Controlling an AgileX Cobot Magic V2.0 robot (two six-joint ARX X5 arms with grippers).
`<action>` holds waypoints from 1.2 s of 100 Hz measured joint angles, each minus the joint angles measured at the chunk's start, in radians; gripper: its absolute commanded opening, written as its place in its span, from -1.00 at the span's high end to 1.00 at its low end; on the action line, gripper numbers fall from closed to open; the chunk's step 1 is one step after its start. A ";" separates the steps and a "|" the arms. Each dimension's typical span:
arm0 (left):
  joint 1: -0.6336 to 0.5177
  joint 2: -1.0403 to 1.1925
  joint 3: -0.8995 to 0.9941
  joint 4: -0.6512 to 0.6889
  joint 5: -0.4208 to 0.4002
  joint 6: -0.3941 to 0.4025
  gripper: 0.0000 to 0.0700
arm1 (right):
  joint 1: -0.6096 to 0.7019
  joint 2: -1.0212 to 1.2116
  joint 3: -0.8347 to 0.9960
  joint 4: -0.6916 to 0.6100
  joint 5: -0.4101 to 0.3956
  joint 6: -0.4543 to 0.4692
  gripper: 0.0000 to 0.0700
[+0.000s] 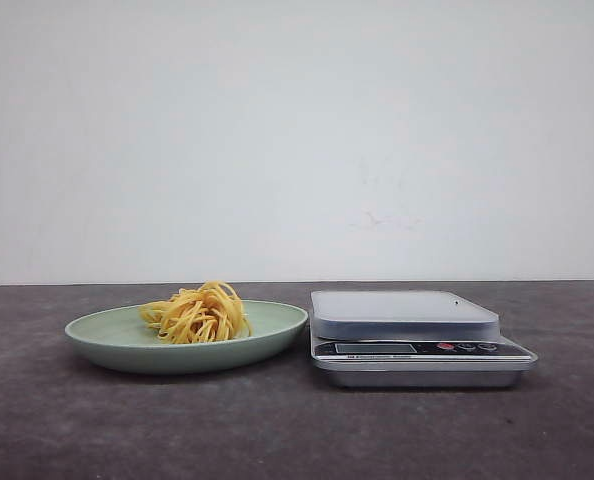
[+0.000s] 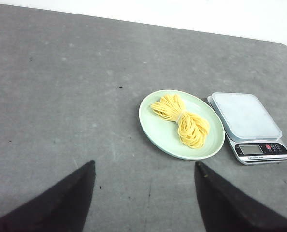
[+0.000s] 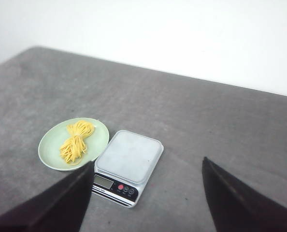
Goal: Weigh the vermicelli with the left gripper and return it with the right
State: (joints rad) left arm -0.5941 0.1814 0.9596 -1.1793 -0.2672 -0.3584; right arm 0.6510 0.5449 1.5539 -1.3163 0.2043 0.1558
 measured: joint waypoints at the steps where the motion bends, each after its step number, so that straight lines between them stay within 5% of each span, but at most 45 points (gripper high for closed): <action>1: 0.000 0.000 -0.002 0.002 0.000 0.000 -0.09 | 0.000 -0.006 0.000 -0.004 0.003 0.002 -0.26; 8: 0.000 0.000 -0.011 0.014 0.000 0.000 -0.09 | -0.004 -0.043 -0.011 -0.018 0.026 0.010 -0.24; 14: 0.000 0.000 -0.013 0.027 0.000 0.000 -0.06 | -0.013 -0.070 -0.034 -0.020 0.029 0.020 -0.02; 27: 0.000 0.000 -0.013 0.062 0.000 0.003 0.53 | -0.031 -0.102 -0.106 -0.024 0.024 0.041 0.57; 33: 0.000 0.000 -0.013 0.067 0.000 0.004 0.85 | -0.033 -0.112 -0.151 -0.024 0.024 0.053 1.00; 36: 0.000 0.000 -0.013 0.073 0.000 0.006 1.00 | -0.035 -0.118 -0.175 -0.024 0.023 0.058 1.00; 50: 0.000 0.000 -0.013 0.107 0.000 0.016 1.00 | -0.041 -0.165 -0.301 -0.002 -0.016 0.061 1.00; 85: 0.000 0.000 -0.063 0.234 -0.019 0.026 1.00 | -0.042 -0.298 -0.614 0.375 -0.068 0.061 1.00; 120: 0.000 0.000 -0.065 0.219 -0.019 0.026 1.00 | -0.042 -0.299 -0.636 0.386 -0.071 0.082 1.00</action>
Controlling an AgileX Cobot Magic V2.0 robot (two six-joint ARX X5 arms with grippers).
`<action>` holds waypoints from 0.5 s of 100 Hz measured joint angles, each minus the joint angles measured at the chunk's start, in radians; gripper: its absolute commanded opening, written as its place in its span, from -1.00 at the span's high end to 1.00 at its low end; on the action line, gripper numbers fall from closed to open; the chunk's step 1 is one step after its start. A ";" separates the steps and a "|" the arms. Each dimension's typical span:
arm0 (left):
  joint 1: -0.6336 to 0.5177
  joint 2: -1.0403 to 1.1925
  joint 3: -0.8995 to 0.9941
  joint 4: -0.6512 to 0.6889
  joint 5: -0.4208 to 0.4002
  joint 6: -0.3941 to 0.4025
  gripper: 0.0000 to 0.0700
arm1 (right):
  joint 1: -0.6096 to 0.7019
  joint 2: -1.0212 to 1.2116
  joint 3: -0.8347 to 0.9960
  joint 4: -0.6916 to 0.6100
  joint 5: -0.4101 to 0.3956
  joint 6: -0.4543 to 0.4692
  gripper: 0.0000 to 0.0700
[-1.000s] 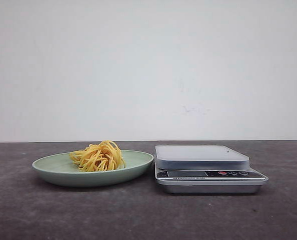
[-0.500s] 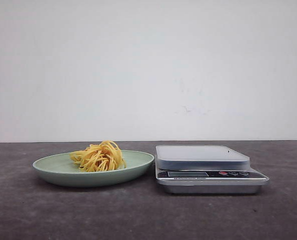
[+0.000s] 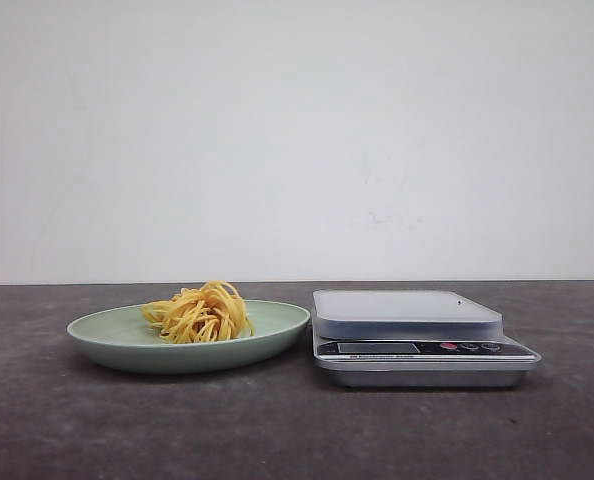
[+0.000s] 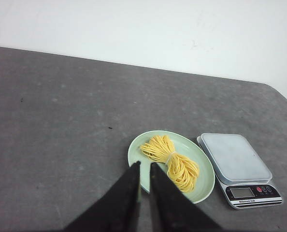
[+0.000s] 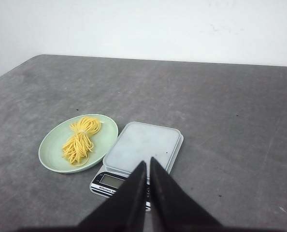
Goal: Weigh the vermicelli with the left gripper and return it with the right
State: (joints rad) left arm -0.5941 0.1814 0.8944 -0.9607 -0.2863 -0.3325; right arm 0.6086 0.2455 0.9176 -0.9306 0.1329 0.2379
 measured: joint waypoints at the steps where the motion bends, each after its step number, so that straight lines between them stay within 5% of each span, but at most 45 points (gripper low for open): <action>1: 0.000 0.000 0.000 0.000 0.000 0.000 1.00 | 0.000 0.000 0.000 0.000 0.000 0.000 1.00; 50: 0.043 -0.004 0.000 0.000 0.000 0.000 1.00 | 0.000 0.000 0.000 0.000 -0.001 0.002 1.00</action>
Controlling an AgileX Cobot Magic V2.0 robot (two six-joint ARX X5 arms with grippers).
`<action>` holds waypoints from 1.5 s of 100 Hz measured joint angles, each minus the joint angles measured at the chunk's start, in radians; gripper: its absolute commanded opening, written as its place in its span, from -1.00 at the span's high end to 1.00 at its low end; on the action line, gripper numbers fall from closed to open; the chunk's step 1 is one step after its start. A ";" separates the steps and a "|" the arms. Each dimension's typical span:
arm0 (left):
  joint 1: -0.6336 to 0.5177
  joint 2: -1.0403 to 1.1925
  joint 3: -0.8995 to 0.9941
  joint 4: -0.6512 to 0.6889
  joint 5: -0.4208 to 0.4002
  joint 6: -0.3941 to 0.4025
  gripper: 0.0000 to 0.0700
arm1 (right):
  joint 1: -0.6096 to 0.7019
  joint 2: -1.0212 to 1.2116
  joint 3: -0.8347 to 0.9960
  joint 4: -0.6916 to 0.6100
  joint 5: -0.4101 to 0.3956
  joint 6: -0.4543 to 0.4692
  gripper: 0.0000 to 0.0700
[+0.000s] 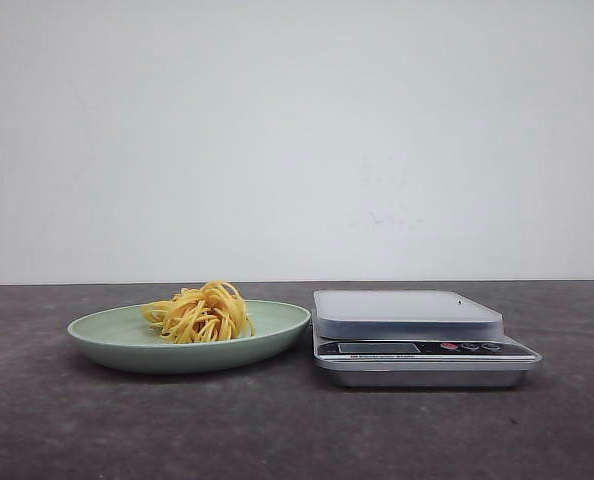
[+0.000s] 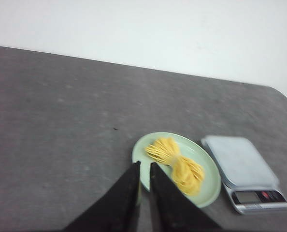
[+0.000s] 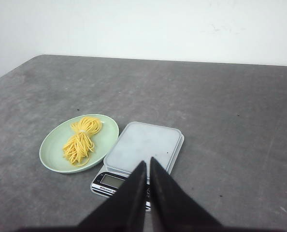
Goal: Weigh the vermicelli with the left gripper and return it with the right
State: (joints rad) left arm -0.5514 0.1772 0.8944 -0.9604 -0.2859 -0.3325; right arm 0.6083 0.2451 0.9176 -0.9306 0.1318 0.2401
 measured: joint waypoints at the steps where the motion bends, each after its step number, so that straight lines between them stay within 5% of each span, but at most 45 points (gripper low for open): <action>1: 0.006 0.000 0.000 0.000 0.000 0.000 1.00 | 0.000 0.000 0.000 0.000 0.000 0.000 1.00; 26: 0.212 -0.006 -0.092 0.117 -0.038 0.052 1.00 | 0.000 0.000 0.000 0.000 0.000 0.000 1.00; 67: 0.376 -0.170 -0.700 0.751 0.054 0.151 1.00 | 0.000 -0.001 0.000 0.001 0.000 0.000 1.00; 150: 0.380 -0.173 -0.856 0.771 0.102 0.293 1.00 | 0.000 -0.001 0.000 0.001 0.000 0.000 1.00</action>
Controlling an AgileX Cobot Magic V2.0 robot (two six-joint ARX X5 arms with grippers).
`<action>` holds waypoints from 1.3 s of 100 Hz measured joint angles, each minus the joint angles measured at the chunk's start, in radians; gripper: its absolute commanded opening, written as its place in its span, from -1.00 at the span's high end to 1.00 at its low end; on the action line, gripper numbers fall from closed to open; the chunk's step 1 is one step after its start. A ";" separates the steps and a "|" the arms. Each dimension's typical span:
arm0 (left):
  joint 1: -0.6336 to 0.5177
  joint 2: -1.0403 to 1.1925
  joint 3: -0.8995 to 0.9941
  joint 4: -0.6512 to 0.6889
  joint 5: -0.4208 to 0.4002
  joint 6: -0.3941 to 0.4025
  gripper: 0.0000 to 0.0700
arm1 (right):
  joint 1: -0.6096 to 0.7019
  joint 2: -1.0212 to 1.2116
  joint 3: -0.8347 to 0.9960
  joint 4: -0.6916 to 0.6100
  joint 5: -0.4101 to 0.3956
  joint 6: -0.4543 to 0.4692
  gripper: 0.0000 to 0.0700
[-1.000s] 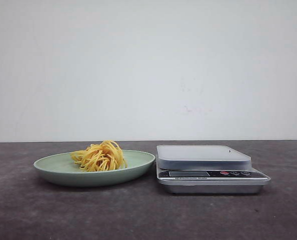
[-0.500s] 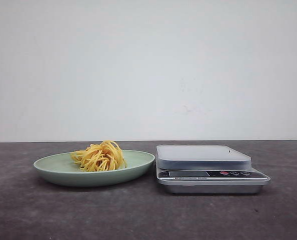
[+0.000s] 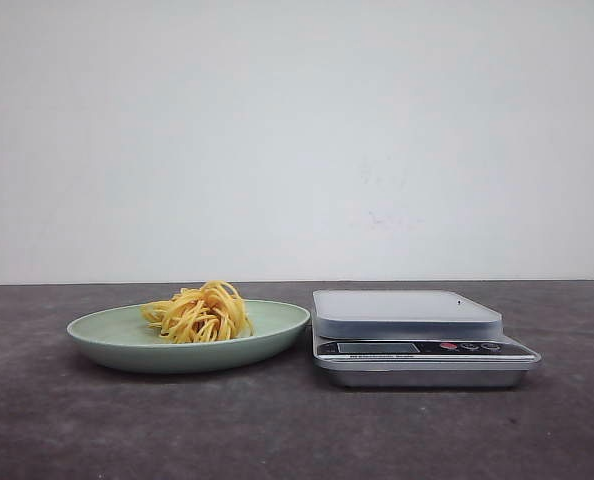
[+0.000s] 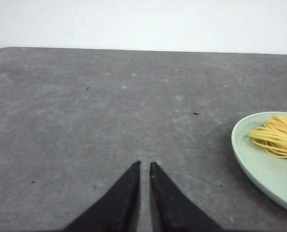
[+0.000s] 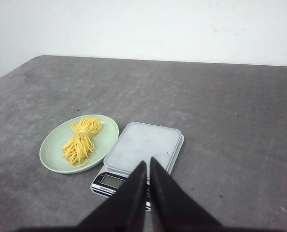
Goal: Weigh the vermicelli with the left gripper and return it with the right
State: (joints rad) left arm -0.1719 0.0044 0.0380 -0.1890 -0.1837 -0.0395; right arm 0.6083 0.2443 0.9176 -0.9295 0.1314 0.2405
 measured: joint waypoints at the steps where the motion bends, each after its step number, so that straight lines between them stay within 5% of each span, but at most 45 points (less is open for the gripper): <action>1: 0.000 0.000 0.000 0.000 0.000 0.000 1.00 | 0.000 0.000 0.000 0.000 0.000 0.000 1.00; 96: 0.000 0.000 -0.001 0.003 0.000 0.006 1.00 | 0.000 0.000 0.000 0.006 0.015 -0.015 1.00; 110: 0.000 0.000 -0.001 0.003 0.000 0.007 1.00 | -0.071 -0.006 -0.004 0.092 0.106 -0.090 1.00; 130: 0.000 0.000 -0.001 0.003 0.000 0.007 1.00 | -0.301 -0.058 -0.166 0.329 0.106 -0.163 1.00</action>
State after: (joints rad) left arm -0.1719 0.0044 0.0368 -0.1860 -0.1837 -0.0326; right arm 0.3073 0.1864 0.7517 -0.6006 0.2375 0.0772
